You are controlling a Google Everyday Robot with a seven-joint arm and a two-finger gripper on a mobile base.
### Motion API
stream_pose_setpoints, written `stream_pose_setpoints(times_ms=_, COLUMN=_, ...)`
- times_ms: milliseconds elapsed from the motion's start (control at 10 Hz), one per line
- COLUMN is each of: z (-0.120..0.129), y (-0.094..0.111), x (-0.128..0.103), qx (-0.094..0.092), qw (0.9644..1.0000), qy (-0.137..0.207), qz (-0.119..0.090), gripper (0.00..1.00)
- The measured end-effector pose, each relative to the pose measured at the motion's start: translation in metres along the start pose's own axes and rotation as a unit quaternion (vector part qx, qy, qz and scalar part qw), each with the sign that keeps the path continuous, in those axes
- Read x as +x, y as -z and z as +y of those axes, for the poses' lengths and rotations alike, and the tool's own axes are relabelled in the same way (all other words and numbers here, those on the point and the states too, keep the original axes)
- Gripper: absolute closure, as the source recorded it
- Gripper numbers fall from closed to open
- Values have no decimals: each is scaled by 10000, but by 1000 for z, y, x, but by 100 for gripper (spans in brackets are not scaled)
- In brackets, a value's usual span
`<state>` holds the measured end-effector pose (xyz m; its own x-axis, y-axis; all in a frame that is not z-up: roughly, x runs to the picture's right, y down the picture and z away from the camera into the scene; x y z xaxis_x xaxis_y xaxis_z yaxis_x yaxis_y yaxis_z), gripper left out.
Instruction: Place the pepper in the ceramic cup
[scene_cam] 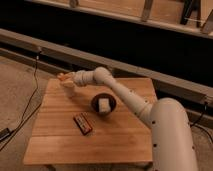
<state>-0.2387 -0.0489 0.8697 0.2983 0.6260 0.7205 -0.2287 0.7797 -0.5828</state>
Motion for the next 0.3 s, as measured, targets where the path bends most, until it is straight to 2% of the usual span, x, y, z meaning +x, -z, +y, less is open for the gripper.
stream_pose_setpoints(times_ms=200, z=-2, y=1, x=3, qx=19, qw=10000, qy=-51, qz=8, gripper=26)
stream_pose_setpoints(times_ms=300, z=-2, y=1, x=5, qx=25, qw=10000, qy=-65, qz=10, gripper=21)
